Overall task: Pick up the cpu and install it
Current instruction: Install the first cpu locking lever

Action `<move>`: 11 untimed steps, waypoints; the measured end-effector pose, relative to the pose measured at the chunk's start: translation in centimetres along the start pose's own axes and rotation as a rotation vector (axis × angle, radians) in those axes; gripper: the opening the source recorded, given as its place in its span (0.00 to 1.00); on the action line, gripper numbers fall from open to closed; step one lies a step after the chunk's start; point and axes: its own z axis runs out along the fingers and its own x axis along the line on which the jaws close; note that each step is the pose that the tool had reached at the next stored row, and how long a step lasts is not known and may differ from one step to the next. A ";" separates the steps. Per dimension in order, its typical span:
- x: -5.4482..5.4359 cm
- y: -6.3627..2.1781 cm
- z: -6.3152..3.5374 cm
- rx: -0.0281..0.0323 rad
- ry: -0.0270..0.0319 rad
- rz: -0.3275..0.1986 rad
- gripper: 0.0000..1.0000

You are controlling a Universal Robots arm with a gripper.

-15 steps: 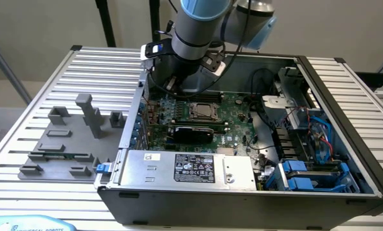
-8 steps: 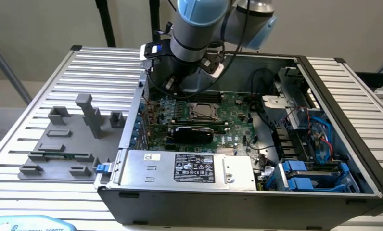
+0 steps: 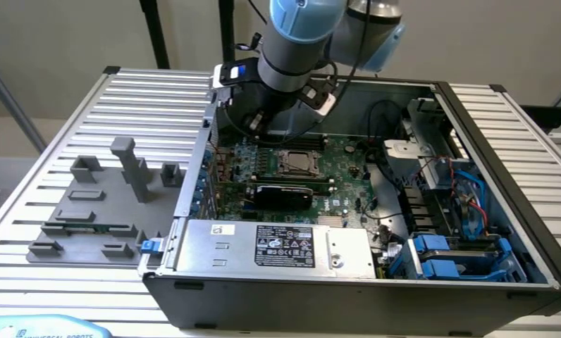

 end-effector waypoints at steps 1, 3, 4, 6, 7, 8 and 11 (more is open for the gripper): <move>0.2 0.29 -0.06 0.0003 0.0004 0.000 0.11; 0.6 0.99 -0.18 0.0008 0.0013 0.000 0.11; 0.8 1.38 -0.25 0.0010 0.0015 0.000 0.11; 1.2 2.14 -0.32 0.0017 0.0027 0.000 0.11; 1.2 2.39 -0.29 0.0017 0.0029 0.000 0.11; 1.1 2.52 -0.20 0.0019 0.0032 0.000 0.11; 0.8 2.80 0.18 0.0020 0.0034 0.000 0.11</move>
